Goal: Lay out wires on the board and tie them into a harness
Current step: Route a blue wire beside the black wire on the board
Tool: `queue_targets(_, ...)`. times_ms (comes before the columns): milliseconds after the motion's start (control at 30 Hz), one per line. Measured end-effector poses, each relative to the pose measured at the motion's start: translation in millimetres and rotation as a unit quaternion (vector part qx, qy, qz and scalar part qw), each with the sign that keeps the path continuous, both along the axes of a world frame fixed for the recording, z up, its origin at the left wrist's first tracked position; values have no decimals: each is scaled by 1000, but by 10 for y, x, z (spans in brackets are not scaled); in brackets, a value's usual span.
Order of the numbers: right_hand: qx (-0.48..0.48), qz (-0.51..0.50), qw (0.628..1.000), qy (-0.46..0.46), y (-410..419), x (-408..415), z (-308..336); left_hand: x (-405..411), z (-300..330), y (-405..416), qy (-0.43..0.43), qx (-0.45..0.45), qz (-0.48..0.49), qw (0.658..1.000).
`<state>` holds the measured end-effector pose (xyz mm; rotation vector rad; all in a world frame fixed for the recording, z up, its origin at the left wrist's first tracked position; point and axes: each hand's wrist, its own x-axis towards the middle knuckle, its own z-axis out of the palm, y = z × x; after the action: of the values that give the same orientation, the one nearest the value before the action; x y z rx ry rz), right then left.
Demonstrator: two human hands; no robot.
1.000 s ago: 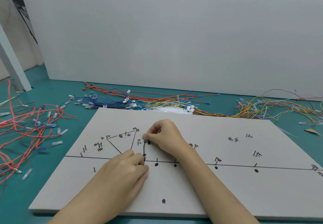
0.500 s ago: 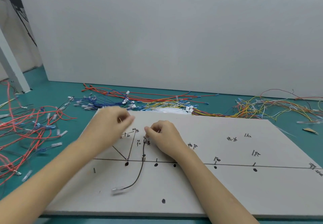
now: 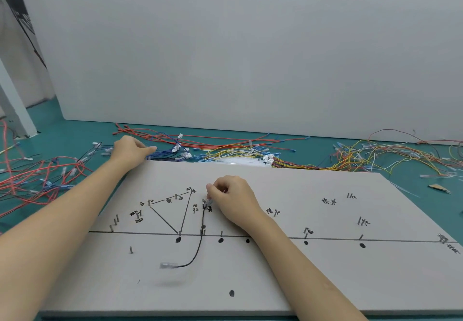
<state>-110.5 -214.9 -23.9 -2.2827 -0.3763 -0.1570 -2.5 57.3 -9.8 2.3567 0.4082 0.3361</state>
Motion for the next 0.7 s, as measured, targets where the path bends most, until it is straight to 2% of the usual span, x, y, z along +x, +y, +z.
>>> queue_targets(267, 3, 2, 1000, -1, 2, 8, -7, 36, -124, 40, 7, -2, 23, 1000)
queue_targets(367, 1, 1, 1000, 0, -2, 11, -12, 30, -142, 38, -24, -59, 36, 997)
queue_targets(467, 3, 1, 1000, 3, -6, 16, -7, 25, -79, -5, -90, -125, 31, 988)
queue_targets(700, 4, -3, 1000, 8, -1, 20, -14, 10, 380, -167, -207, -257, -16, 944)
